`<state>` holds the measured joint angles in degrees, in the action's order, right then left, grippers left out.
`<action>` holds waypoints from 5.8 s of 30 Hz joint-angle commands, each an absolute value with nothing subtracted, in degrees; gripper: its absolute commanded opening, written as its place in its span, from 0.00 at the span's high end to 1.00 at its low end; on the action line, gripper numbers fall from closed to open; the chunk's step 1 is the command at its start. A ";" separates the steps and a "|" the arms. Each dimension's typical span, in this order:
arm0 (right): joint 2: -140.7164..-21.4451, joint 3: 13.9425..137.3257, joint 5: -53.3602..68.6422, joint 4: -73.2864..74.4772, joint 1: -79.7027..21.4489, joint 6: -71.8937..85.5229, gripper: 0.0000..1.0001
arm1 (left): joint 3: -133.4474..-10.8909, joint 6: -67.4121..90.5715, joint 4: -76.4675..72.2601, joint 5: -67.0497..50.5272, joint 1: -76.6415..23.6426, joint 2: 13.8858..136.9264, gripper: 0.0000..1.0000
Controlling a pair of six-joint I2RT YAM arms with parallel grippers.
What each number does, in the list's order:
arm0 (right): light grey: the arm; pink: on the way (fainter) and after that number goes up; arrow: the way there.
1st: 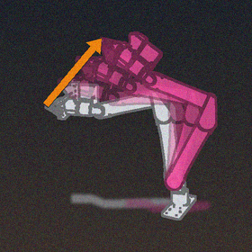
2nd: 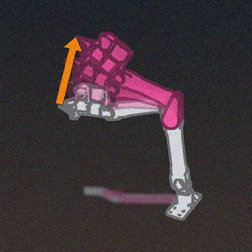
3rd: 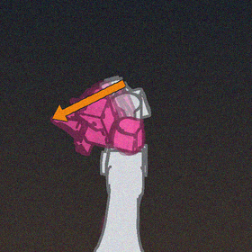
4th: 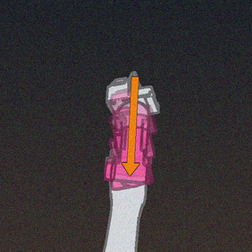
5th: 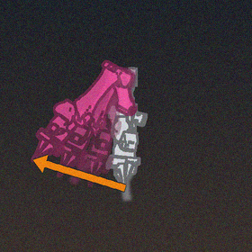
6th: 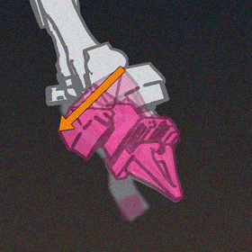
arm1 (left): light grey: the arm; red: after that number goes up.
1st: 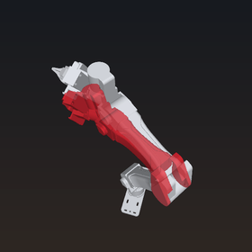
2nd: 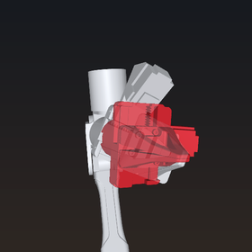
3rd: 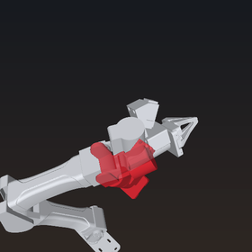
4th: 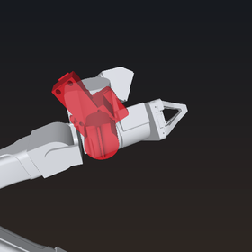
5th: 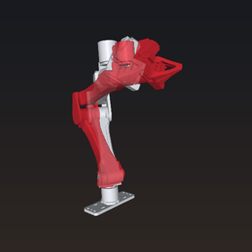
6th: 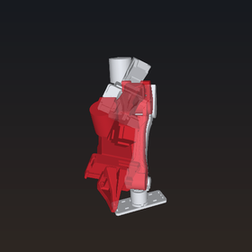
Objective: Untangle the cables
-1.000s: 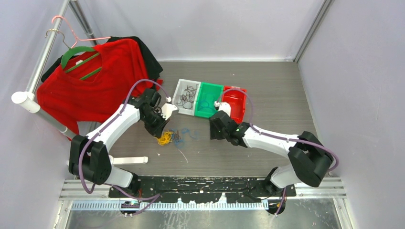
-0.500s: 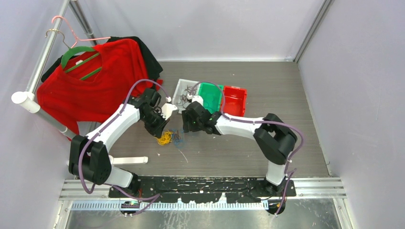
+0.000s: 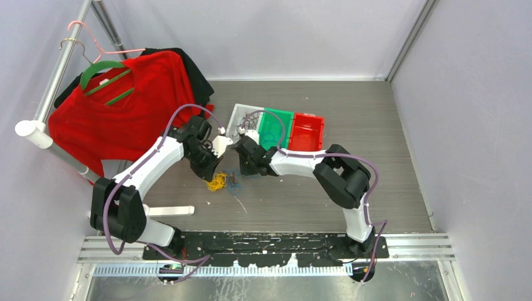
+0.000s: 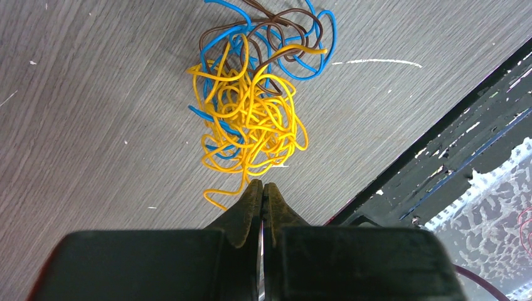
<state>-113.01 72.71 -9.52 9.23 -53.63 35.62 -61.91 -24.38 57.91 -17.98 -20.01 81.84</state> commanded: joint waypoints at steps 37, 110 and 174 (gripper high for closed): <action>-109.75 74.62 -14.73 11.54 -56.66 44.24 0.35 | -60.29 -24.14 57.46 -18.17 -19.99 77.89 1.00; -78.51 56.92 -29.89 22.33 -49.18 51.82 0.99 | -56.29 -26.36 54.38 -11.01 -19.95 77.62 1.00; -71.37 73.35 9.54 8.06 -39.73 68.41 0.99 | -68.28 1.72 36.40 -46.47 -20.03 65.32 0.03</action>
